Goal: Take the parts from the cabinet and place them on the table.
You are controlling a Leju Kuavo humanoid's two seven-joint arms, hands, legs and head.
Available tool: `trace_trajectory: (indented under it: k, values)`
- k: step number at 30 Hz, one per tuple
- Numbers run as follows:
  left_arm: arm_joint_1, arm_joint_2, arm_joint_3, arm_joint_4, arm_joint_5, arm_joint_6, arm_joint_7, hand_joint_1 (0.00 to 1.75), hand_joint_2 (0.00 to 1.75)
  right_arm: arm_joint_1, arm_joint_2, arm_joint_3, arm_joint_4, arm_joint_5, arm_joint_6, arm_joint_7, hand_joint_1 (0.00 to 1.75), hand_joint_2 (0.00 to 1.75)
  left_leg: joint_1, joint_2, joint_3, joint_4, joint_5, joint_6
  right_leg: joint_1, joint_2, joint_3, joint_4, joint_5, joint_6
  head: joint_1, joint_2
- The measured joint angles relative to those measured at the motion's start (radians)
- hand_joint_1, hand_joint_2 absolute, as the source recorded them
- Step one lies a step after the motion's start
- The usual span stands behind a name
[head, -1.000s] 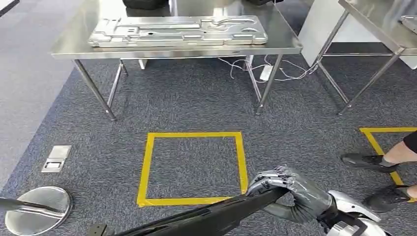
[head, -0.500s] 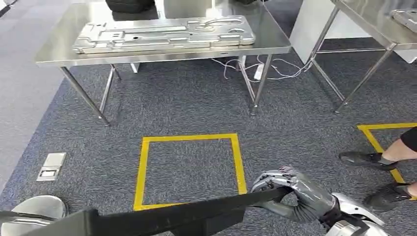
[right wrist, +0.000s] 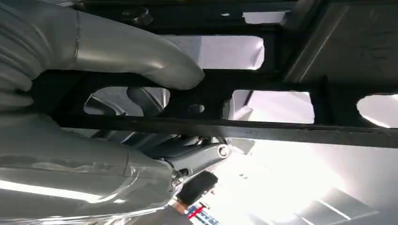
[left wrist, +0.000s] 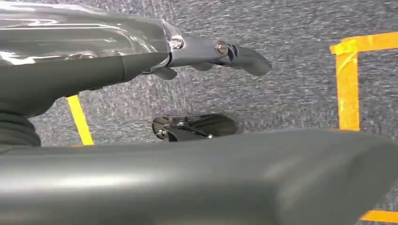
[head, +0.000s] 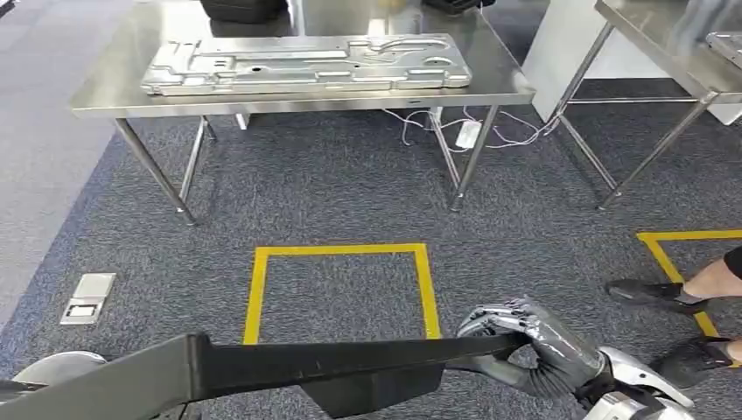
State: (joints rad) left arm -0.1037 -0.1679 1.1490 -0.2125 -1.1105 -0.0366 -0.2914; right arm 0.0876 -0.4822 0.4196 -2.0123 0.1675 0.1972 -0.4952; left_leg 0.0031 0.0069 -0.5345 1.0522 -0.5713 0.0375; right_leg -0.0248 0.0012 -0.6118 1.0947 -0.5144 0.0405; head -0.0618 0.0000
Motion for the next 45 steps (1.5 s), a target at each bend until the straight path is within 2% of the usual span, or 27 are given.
trace_trajectory:
  k: [2,4,7,10,11,12,13,15,17,20,22,23,25,26,27,28,30,31,32,35,37,39,40,41,42,43,45]
  values:
    - [-0.003,0.0,0.0,0.0,-0.002,0.0,0.0,0.0,1.75,0.0,-0.001,-0.002,-0.005,0.0,0.0,0.0,1.75,1.75,-0.005,0.0,0.001,0.004,-0.009,-0.011,0.008,-0.002,0.019,-0.039,-0.02,-0.009,0.0,0.0]
    - [-0.003,0.0,0.0,0.0,-0.002,0.0,0.0,0.0,1.75,0.002,-0.002,-0.003,-0.006,0.0,0.001,0.0,1.75,1.75,-0.003,0.002,0.002,-0.004,-0.008,-0.017,0.012,0.001,0.015,-0.035,-0.023,-0.018,0.0,0.0]
    - [-0.007,0.002,0.0,0.0,-0.002,0.0,0.0,0.0,1.75,0.002,-0.002,-0.008,-0.01,0.0,0.002,0.001,1.75,1.75,-0.003,0.001,-0.001,0.022,-0.033,-0.036,-0.002,-0.002,0.027,-0.046,-0.024,-0.033,-0.001,0.0]
    - [-0.002,0.003,0.0,0.0,-0.003,0.0,0.002,0.0,1.75,0.007,-0.001,-0.009,-0.014,0.003,0.001,0.001,1.75,1.75,0.005,0.001,-0.114,0.23,-0.117,-0.049,-0.002,-0.004,0.032,-0.046,-0.031,-0.042,-0.001,0.0]
    - [0.001,0.004,0.0,0.0,-0.003,0.0,0.002,0.0,1.75,0.011,-0.001,-0.009,-0.014,0.004,0.0,0.001,1.75,1.75,0.006,0.001,-0.145,0.277,-0.121,-0.052,-0.002,-0.003,0.034,-0.046,-0.034,-0.041,-0.001,0.0]
    - [0.003,0.004,0.0,0.0,-0.003,0.0,0.002,0.0,1.75,0.016,0.0,-0.009,-0.014,0.005,-0.002,0.001,1.75,1.75,0.007,0.001,-0.154,0.277,-0.103,-0.052,-0.002,-0.001,0.039,-0.046,-0.037,-0.041,-0.001,0.0]
    - [0.004,0.005,0.0,0.0,-0.004,0.0,0.002,0.0,1.75,0.019,0.0,-0.009,-0.014,0.006,-0.004,0.001,1.75,1.75,0.008,0.001,-0.142,0.234,-0.061,-0.05,-0.002,0.0,0.046,-0.046,-0.042,-0.039,-0.001,0.0]
    - [0.004,0.006,0.0,0.0,-0.004,0.0,0.003,0.0,1.75,0.024,0.001,-0.009,-0.016,0.008,-0.01,0.0,1.75,1.75,0.007,0.001,-0.08,0.077,0.042,-0.043,-0.003,0.002,0.065,-0.046,-0.053,-0.034,-0.001,0.0]
    - [0.004,0.007,0.0,0.0,-0.005,0.0,0.004,0.0,1.75,0.027,0.002,-0.009,-0.02,0.013,-0.014,0.0,1.75,1.75,0.001,-0.002,-0.054,0.019,0.039,-0.035,0.002,0.004,0.069,-0.045,-0.061,-0.023,-0.001,0.0]
    - [0.004,0.007,0.0,0.0,-0.005,0.0,0.005,0.0,1.75,0.035,0.003,-0.01,-0.024,0.021,-0.02,-0.002,1.75,1.75,-0.005,-0.002,-0.053,0.014,0.028,-0.023,0.0,0.003,0.072,-0.058,-0.058,-0.006,-0.001,0.0]
    - [0.004,0.008,0.0,0.0,-0.005,0.001,0.005,0.0,1.75,0.037,0.003,-0.013,-0.028,0.023,-0.026,-0.002,1.75,1.75,0.005,-0.001,-0.04,-0.005,0.035,-0.01,-0.001,0.001,0.073,-0.039,-0.073,0.002,-0.001,0.0]
    - [0.002,0.01,0.0,0.0,-0.006,0.001,0.005,0.0,1.75,0.036,0.003,-0.014,-0.03,0.022,-0.029,-0.002,1.75,1.75,0.005,0.0,-0.037,-0.006,0.034,-0.002,0.0,0.001,0.047,0.011,-0.105,0.002,0.0,0.0]
    - [0.003,0.01,0.0,0.0,-0.005,0.001,0.005,0.0,1.75,0.041,0.003,-0.016,-0.03,0.023,-0.03,-0.001,1.75,1.75,0.003,0.001,-0.034,-0.006,0.029,0.004,0.0,0.002,-0.034,0.163,-0.169,0.002,-0.001,0.0]
    - [0.004,0.01,0.0,0.0,-0.005,0.001,0.005,0.0,1.75,0.045,0.003,-0.016,-0.03,0.022,-0.03,-0.001,1.75,1.75,0.003,0.001,-0.032,-0.005,0.027,0.006,0.0,0.002,-0.069,0.222,-0.182,0.004,-0.001,0.0]
    - [0.006,0.01,0.0,0.0,-0.005,0.001,0.004,0.0,1.75,0.049,0.003,-0.018,-0.03,0.022,-0.03,-0.001,1.75,1.75,0.003,0.001,-0.028,-0.005,0.025,0.006,0.0,0.001,-0.085,0.237,-0.171,0.005,-0.001,0.0]
    - [0.006,0.01,0.0,0.0,-0.005,0.001,0.004,0.0,1.75,0.05,0.003,-0.018,-0.03,0.022,-0.03,-0.001,1.75,1.75,0.003,0.001,-0.022,-0.005,0.02,0.005,0.0,0.001,-0.076,0.205,-0.134,0.006,-0.001,0.0]
    - [0.007,0.01,0.0,0.0,-0.005,0.001,0.003,0.0,1.75,0.05,0.003,-0.02,-0.031,0.022,-0.031,-0.001,1.75,1.75,0.004,0.0,-0.005,-0.005,0.008,-0.003,-0.001,0.0,-0.009,0.042,-0.032,0.006,0.0,0.0]
    - [0.007,0.01,0.0,0.0,-0.005,0.001,0.002,0.0,1.75,0.05,0.003,-0.021,-0.031,0.023,-0.031,-0.001,1.75,1.75,0.004,0.0,0.0,-0.005,0.002,-0.009,0.0,-0.003,0.017,-0.023,-0.01,0.002,0.0,0.0]
    - [0.005,0.011,0.0,0.0,-0.003,0.001,0.001,0.0,1.75,0.051,0.003,-0.022,-0.031,0.023,-0.031,-0.001,1.75,1.75,-0.004,-0.001,0.0,-0.001,-0.003,-0.015,0.005,-0.004,0.026,-0.034,-0.022,0.0,0.0,0.0]
    - [0.005,0.014,0.001,0.0,0.006,0.008,-0.003,0.0,1.75,0.052,0.003,-0.026,-0.036,0.024,-0.031,-0.002,1.75,1.75,-0.001,0.001,0.003,-0.009,-0.002,-0.023,0.008,0.001,0.023,-0.037,-0.028,-0.019,-0.001,0.0]
    - [0.003,0.02,0.004,0.0,0.019,0.011,-0.01,0.0,1.75,0.049,0.003,-0.026,-0.036,0.025,-0.031,-0.003,1.75,1.75,-0.002,0.001,0.006,0.003,-0.019,-0.035,-0.001,-0.001,0.031,-0.045,-0.027,-0.03,-0.002,0.0]
    - [0.004,0.023,0.01,0.0,0.025,0.012,-0.013,0.0,1.75,0.044,0.005,-0.025,-0.036,0.025,-0.032,-0.003,1.75,1.75,0.003,0.0,-0.047,0.108,-0.074,-0.046,-0.002,-0.004,0.034,-0.045,-0.032,-0.039,-0.002,0.0]
    - [0.007,0.027,0.013,0.0,0.028,0.013,-0.016,0.0,1.75,0.044,0.005,-0.025,-0.034,0.025,-0.032,-0.003,1.75,1.75,0.004,0.0,-0.095,0.196,-0.11,-0.049,-0.002,-0.004,0.035,-0.045,-0.034,-0.041,-0.001,0.0]
    - [0.01,0.028,0.015,0.0,0.03,0.013,-0.017,0.0,1.75,0.044,0.005,-0.025,-0.032,0.025,-0.032,-0.003,1.75,1.75,0.004,0.0,-0.135,0.263,-0.127,-0.051,-0.001,-0.004,0.035,-0.045,-0.036,-0.042,-0.001,0.0]
    - [0.013,0.031,0.016,0.0,0.031,0.016,-0.018,0.0,1.75,0.044,0.005,-0.025,-0.029,0.025,-0.032,-0.003,1.75,1.75,0.004,0.0,-0.158,0.291,-0.12,-0.051,-0.001,-0.003,0.038,-0.045,-0.038,-0.043,-0.001,0.0]
    - [0.015,0.034,0.018,0.0,0.031,0.016,-0.02,0.0,1.75,0.044,0.005,-0.024,-0.027,0.025,-0.032,-0.003,1.75,1.75,0.004,0.0,-0.156,0.272,-0.092,-0.05,-0.001,-0.001,0.042,-0.045,-0.041,-0.042,-0.001,0.0]
    - [0.015,0.039,0.019,0.0,0.031,0.016,-0.023,0.0,1.75,0.041,0.005,-0.024,-0.023,0.024,-0.032,-0.008,1.75,1.75,0.003,0.0,-0.103,0.132,0.008,-0.04,-0.001,0.001,0.056,-0.045,-0.049,-0.039,-0.001,0.0]
